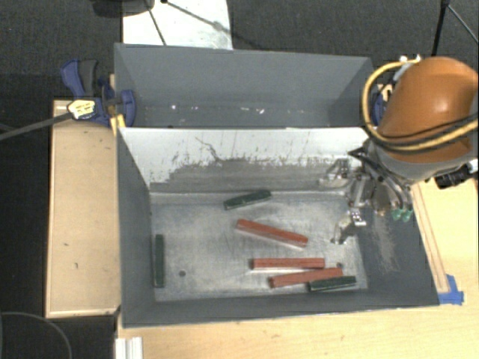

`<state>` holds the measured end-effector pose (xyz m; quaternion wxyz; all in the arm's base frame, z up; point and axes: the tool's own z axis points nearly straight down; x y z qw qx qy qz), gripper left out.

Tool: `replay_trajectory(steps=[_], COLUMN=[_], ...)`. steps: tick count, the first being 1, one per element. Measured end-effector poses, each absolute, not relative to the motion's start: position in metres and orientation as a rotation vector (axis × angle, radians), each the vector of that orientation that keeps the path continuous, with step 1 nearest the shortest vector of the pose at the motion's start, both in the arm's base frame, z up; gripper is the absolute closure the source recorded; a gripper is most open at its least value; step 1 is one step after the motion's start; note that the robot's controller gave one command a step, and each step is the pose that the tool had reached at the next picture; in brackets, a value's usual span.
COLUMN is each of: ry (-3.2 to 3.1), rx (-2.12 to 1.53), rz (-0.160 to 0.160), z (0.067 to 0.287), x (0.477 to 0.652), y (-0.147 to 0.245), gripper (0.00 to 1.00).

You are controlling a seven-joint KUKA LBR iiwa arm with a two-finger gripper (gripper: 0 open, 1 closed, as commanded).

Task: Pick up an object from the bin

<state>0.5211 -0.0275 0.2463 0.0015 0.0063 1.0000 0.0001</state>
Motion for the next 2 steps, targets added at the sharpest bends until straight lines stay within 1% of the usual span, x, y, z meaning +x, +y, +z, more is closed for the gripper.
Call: replay_trajectory(steps=[1,2], ry=[3.134,3.111], rx=[-0.038,-0.440], rz=[0.001,0.001], z=[0.171,0.157], x=[0.512,0.486], y=[0.016,0.043], gripper=[0.00,0.00])
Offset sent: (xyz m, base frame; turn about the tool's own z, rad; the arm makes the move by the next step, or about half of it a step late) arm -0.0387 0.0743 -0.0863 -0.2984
